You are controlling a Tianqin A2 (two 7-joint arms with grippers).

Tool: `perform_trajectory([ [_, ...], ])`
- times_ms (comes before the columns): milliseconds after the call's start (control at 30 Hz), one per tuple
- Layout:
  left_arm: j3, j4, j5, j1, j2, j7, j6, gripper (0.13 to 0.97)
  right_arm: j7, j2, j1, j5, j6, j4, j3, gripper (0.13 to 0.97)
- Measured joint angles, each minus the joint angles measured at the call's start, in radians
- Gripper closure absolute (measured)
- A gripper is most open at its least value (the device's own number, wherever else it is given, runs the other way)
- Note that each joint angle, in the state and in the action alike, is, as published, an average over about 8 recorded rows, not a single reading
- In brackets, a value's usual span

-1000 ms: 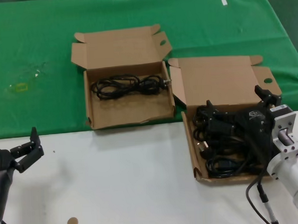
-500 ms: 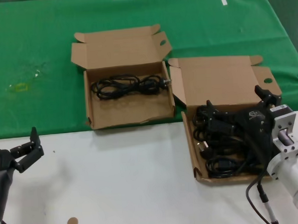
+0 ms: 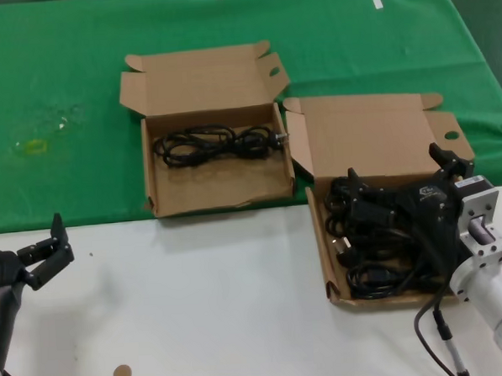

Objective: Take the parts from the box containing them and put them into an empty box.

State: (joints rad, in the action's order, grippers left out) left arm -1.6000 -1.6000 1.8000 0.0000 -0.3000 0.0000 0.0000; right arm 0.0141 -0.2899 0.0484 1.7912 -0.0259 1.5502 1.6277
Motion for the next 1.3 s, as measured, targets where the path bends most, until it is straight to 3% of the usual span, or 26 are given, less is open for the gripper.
perform_trajectory([
  [1300, 0.000, 0.000, 0.000, 0.000, 0.000, 0.000, 0.000, 0.132, 0.000, 0.000, 0.000, 0.000, 0.000, 0.000, 0.000, 0.129],
])
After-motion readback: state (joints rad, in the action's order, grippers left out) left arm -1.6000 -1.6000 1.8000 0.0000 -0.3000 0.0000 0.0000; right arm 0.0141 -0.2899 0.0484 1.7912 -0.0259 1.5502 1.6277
